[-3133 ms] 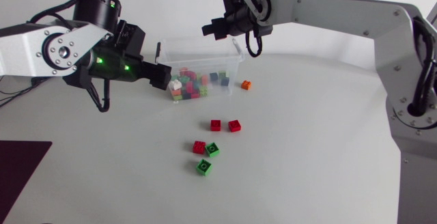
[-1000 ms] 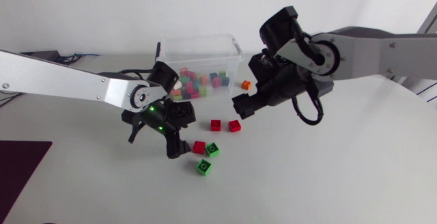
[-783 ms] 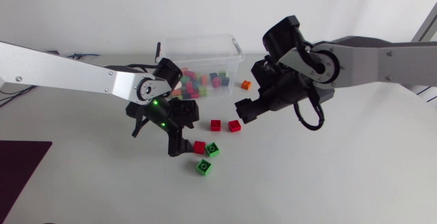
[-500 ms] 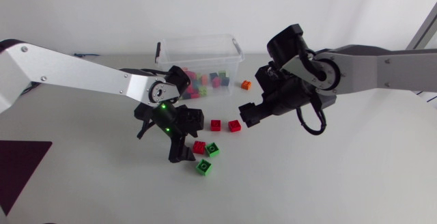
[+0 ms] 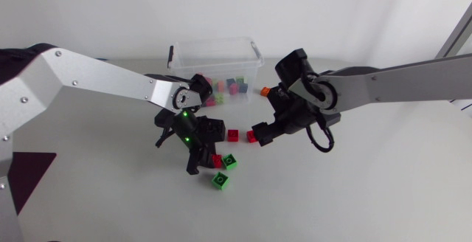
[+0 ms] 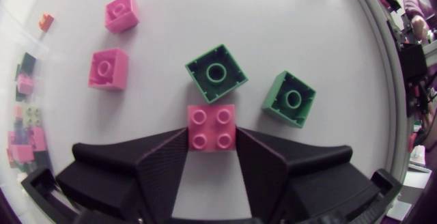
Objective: Place the duplo bricks in the container
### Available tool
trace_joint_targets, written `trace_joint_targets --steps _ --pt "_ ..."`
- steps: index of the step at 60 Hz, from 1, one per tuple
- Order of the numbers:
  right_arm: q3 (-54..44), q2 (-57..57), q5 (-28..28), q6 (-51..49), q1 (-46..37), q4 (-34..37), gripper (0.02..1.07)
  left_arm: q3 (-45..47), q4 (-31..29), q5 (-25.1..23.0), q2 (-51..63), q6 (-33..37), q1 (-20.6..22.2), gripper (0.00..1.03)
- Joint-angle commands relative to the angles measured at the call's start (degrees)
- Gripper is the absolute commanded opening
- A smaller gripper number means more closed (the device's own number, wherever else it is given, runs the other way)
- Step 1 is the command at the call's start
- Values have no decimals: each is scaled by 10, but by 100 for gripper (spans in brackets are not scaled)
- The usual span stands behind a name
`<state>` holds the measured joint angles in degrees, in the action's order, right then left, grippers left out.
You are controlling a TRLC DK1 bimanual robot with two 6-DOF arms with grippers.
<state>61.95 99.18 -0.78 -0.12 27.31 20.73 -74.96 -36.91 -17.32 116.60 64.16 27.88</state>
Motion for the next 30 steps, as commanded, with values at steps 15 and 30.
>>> trace_joint_targets --steps 15,30 --pt "48 67 14 17 13 -16 102 -27 -41 -11 11 -5 -10 16" --pt "85 111 33 21 32 -13 101 -19 -60 -23 -31 -20 -32 16"
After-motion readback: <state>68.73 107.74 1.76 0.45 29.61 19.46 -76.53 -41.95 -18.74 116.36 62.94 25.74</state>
